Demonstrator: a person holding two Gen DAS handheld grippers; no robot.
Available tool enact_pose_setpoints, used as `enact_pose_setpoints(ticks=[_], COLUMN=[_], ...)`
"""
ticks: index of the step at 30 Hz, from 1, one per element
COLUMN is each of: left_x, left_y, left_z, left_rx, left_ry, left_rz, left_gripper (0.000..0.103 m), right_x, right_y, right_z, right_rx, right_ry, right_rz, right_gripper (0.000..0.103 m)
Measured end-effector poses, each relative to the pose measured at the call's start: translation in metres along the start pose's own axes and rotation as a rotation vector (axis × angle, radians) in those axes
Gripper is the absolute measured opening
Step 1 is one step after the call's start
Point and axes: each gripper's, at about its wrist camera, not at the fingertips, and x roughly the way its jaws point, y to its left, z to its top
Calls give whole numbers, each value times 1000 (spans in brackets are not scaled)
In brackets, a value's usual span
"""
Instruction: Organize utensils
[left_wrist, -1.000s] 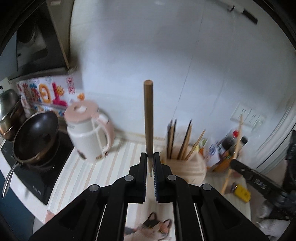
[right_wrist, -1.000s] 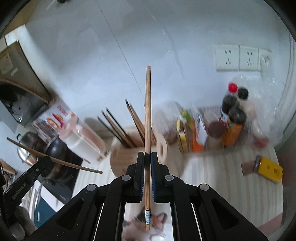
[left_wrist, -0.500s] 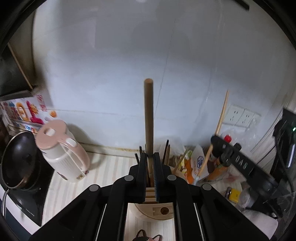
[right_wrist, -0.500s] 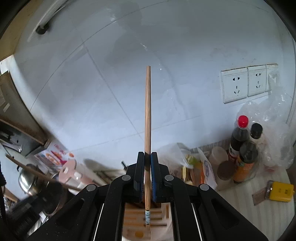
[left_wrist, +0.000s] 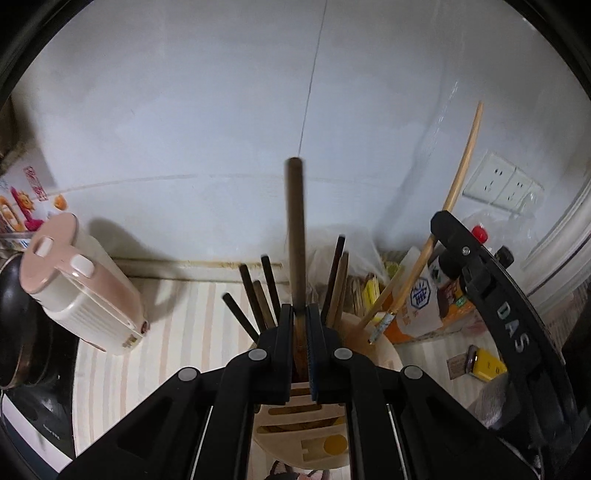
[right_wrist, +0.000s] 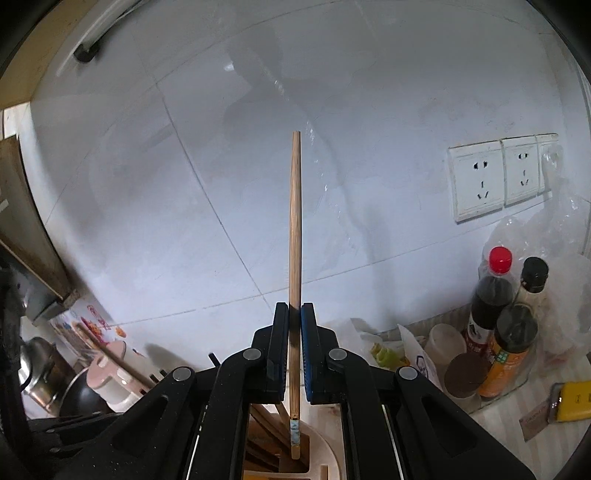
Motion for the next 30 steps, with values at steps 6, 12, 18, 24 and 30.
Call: enact_pose_setpoints(ticks=[6, 12, 18, 24, 30], left_x=[-32, -80, -73, -69, -87], left_y=[5, 20, 38, 46, 44], left_z=[-8, -21, -38, -63, -83], left_rx=[-44, -79, -70, -24, 31], left_ry=[4, -117, -108, -122, -132], left_rz=[-40, 52, 154, 227, 216], left_gripper=[11, 83, 102, 103, 103], right_x=[-1, -37, -64, -75, -105], right_y=[-5, -14, -1, 16, 24], right_z=[-11, -10, -22, -50, -70], right_rx=[-27, -28, -108, -169, -165], right_ry=[82, 108, 149, 203, 197], right_rz=[38, 7, -129, -244, -328], right_gripper=[17, 48, 70, 99, 101])
